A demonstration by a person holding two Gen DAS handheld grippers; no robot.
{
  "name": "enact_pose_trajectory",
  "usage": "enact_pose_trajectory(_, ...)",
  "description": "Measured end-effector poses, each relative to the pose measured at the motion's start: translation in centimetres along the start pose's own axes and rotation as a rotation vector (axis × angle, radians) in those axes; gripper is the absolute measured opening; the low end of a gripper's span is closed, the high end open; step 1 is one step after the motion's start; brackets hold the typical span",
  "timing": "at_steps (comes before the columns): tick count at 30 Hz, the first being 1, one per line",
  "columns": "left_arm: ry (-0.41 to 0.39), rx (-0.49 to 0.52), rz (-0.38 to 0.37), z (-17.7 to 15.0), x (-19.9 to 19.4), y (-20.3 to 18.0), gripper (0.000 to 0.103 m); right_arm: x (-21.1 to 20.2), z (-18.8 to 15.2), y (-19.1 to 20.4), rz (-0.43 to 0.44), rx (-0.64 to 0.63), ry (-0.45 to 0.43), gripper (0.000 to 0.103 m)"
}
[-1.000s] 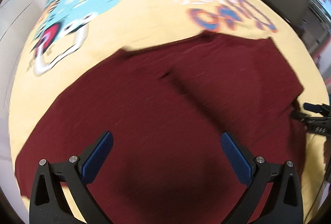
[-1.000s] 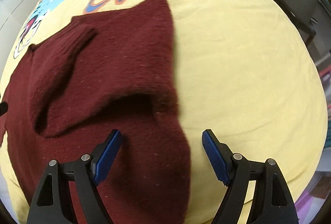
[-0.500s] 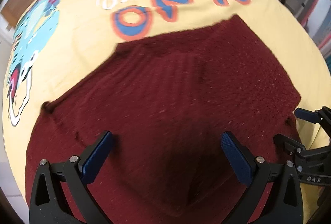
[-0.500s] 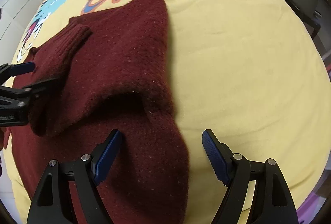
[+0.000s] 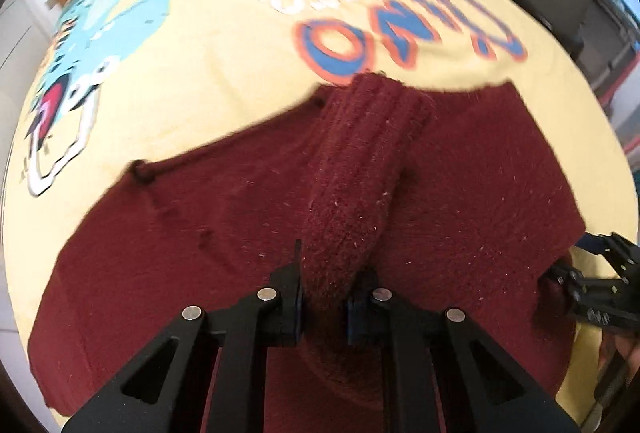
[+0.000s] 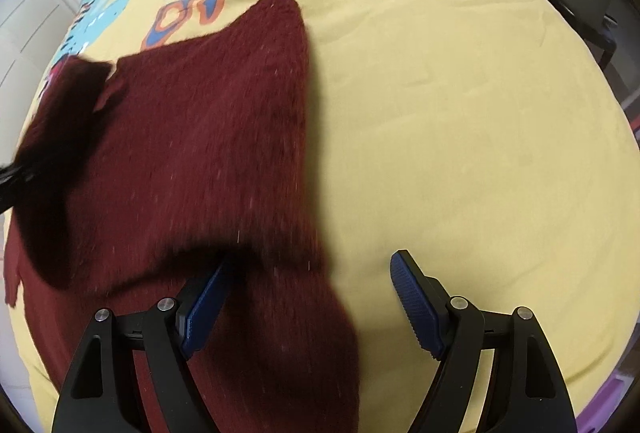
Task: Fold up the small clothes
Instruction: 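Grasp the cuff of the other sleeve with the left tool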
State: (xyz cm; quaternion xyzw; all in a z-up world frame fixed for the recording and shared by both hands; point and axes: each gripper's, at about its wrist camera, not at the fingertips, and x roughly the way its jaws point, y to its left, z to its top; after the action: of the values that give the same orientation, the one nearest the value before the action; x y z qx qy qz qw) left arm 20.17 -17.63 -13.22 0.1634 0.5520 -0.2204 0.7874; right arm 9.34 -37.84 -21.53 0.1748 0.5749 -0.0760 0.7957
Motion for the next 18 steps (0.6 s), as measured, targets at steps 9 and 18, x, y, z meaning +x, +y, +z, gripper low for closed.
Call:
enact_pose_trajectory(9, -0.101, -0.198, -0.001, -4.1, -3.7, 7.7, 0.012, -0.7, 0.8, 0.9, -0.013, -0.041, -0.007, 0.014)
enact_pose_trajectory(18, -0.020, -0.370, -0.054, -9.5, -2.3, 8.8, 0.017, 0.1, 0.6, 1.6, -0.028, -0.054, 0.012, 0.014)
